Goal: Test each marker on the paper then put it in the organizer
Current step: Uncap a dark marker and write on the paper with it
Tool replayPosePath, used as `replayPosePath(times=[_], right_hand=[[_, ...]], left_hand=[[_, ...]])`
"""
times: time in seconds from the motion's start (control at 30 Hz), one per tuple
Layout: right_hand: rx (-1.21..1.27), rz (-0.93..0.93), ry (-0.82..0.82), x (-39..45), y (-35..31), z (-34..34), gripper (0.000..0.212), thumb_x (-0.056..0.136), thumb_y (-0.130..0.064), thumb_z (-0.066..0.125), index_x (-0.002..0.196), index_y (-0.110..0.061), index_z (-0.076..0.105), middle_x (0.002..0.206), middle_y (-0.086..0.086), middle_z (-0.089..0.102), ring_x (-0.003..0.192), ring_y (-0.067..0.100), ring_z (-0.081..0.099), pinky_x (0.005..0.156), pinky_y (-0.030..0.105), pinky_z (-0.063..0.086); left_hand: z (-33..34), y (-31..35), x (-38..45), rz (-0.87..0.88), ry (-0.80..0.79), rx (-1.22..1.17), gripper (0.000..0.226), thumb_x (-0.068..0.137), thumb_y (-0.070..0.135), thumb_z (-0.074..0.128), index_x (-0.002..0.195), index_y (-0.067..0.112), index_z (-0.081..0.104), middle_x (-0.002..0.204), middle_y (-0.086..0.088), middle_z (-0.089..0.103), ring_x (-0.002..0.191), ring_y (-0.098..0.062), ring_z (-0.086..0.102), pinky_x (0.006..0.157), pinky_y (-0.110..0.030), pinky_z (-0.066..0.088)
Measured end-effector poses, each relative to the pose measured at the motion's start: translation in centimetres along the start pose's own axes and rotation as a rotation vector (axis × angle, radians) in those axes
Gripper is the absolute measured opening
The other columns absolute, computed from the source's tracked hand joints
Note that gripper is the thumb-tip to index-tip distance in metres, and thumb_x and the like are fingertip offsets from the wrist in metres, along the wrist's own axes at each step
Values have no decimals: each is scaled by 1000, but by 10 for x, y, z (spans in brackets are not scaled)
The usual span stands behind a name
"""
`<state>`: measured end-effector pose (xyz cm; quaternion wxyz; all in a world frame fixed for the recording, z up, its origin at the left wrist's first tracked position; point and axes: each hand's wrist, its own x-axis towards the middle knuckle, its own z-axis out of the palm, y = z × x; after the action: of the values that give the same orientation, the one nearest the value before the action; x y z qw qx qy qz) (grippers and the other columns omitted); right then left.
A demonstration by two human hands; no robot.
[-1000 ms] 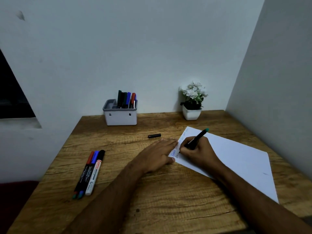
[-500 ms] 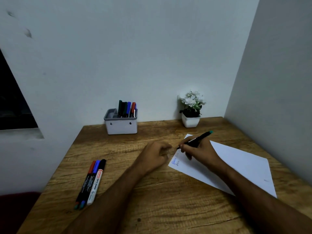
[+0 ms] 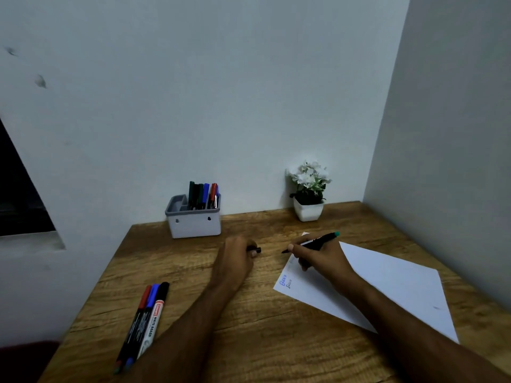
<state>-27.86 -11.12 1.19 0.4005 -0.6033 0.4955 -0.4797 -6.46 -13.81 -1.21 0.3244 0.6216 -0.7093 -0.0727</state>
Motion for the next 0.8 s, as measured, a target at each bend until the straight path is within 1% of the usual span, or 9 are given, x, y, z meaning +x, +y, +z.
replayPosePath(times=[0.07, 0.1, 0.17, 0.23, 0.3, 0.4, 0.63, 0.7, 0.8], right_hand=[[105, 58, 24, 2, 2, -2, 12, 92, -16, 75, 95, -5, 78, 82, 21, 75, 70, 27, 70, 73, 39, 60], [168, 78, 30, 2, 2, -2, 14, 94, -16, 72, 98, -3, 77, 88, 26, 74, 71, 29, 69, 76, 42, 59], [261, 77, 31, 0, -1, -3, 16, 96, -11, 67, 102, 0, 77, 89, 29, 73, 71, 28, 67, 71, 39, 59], [286, 43, 24, -3, -5, -2, 13, 96, -5, 66, 101, 3, 75, 83, 24, 73, 70, 28, 69, 65, 37, 59], [265, 10, 18, -4, -7, -2, 10, 95, -4, 69, 99, 4, 73, 84, 25, 75, 70, 30, 71, 65, 39, 60], [237, -18, 18, -7, -11, -1, 9, 93, -5, 71, 97, 2, 74, 84, 26, 75, 70, 31, 71, 65, 40, 61], [205, -32, 31, -12, -13, -3, 9, 93, -7, 72, 99, -1, 76, 83, 21, 76, 71, 30, 72, 65, 39, 60], [212, -37, 33, -14, -15, -4, 8, 93, -6, 72, 97, 0, 75, 82, 23, 76, 69, 30, 72, 63, 37, 60], [213, -58, 7, -17, -17, -4, 7, 94, -5, 71, 95, 1, 75, 81, 24, 75, 67, 28, 71, 60, 34, 60]], left_hand=[[-2, 0, -2, 21, 55, -78, 20, 88, 12, 68, 101, 25, 77, 98, 6, 75, 87, -6, 64, 80, -26, 54], [-3, 1, -4, 22, 90, -126, 21, 88, 10, 69, 100, 25, 77, 97, 8, 75, 84, -1, 63, 78, -20, 52], [-4, 4, -7, -8, 147, -233, 21, 87, 9, 70, 99, 25, 78, 96, 11, 75, 79, 11, 59, 73, -2, 43], [-4, 8, -9, -44, 161, -352, 22, 85, 6, 71, 97, 24, 78, 96, 14, 74, 79, 20, 58, 71, 4, 39], [-6, 14, -12, -44, 157, -435, 23, 84, 4, 71, 96, 22, 79, 94, 15, 73, 82, 23, 57, 73, 3, 40], [-8, 23, -17, -33, 136, -501, 23, 84, 4, 72, 95, 23, 79, 91, 18, 72, 84, 20, 59, 74, 1, 42], [-10, 37, -26, 3, 106, -545, 26, 84, 1, 71, 96, 22, 78, 87, 22, 70, 87, 17, 61, 74, -1, 43], [-9, 39, -27, 6, 115, -544, 26, 83, 1, 72, 96, 22, 78, 89, 20, 71, 88, 14, 63, 77, -6, 48], [-7, 41, -27, 6, 117, -561, 26, 83, 2, 73, 97, 23, 79, 93, 15, 75, 92, 4, 67, 84, -21, 56]])
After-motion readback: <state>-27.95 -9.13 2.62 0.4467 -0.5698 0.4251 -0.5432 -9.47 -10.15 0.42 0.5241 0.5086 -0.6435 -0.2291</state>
